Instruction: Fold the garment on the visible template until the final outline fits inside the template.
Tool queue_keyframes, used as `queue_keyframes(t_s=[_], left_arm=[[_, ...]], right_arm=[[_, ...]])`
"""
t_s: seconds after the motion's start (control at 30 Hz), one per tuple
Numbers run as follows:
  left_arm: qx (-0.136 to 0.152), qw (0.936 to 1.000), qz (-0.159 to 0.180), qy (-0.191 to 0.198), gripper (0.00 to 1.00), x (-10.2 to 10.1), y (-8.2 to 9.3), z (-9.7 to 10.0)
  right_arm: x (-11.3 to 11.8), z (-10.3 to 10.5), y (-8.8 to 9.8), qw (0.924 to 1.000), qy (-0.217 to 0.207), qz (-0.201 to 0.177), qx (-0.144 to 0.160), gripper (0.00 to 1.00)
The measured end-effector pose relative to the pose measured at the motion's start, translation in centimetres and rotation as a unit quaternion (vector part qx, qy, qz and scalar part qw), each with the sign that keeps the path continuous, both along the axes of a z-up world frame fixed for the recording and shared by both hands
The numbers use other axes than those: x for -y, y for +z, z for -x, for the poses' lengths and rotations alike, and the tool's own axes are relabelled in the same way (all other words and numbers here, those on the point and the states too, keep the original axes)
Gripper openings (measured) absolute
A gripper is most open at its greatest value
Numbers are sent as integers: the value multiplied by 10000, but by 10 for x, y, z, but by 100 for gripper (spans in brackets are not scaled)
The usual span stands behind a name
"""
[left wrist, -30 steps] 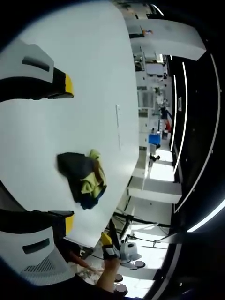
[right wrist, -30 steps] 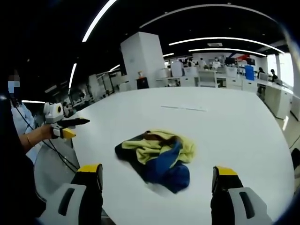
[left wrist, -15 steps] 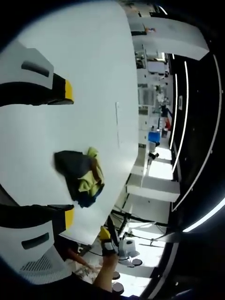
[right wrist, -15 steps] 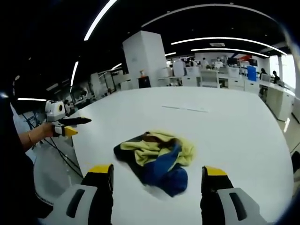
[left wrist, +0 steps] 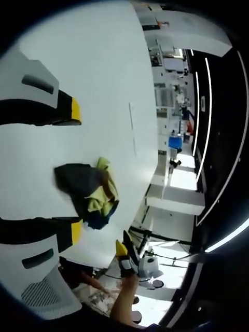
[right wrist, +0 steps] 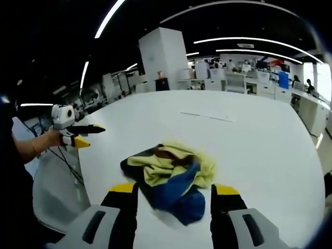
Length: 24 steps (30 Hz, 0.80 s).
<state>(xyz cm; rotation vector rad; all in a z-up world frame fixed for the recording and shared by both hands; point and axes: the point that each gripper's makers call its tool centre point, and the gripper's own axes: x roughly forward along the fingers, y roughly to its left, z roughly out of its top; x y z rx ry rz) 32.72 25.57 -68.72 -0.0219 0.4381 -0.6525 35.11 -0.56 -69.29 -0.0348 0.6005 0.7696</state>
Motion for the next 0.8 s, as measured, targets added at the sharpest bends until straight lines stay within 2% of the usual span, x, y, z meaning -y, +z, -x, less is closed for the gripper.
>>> queue_keyframes(t_s=[0.37, 0.8], left_arm=[[-231, 9996, 54, -153, 58, 16, -18, -19], [-668, 9968, 149, -423, 48, 35, -46, -26]], right_arm=[[-14, -13, -14, 9996, 153, 20, -223, 46], [-25, -21, -32, 9982, 240, 62, -539, 40]])
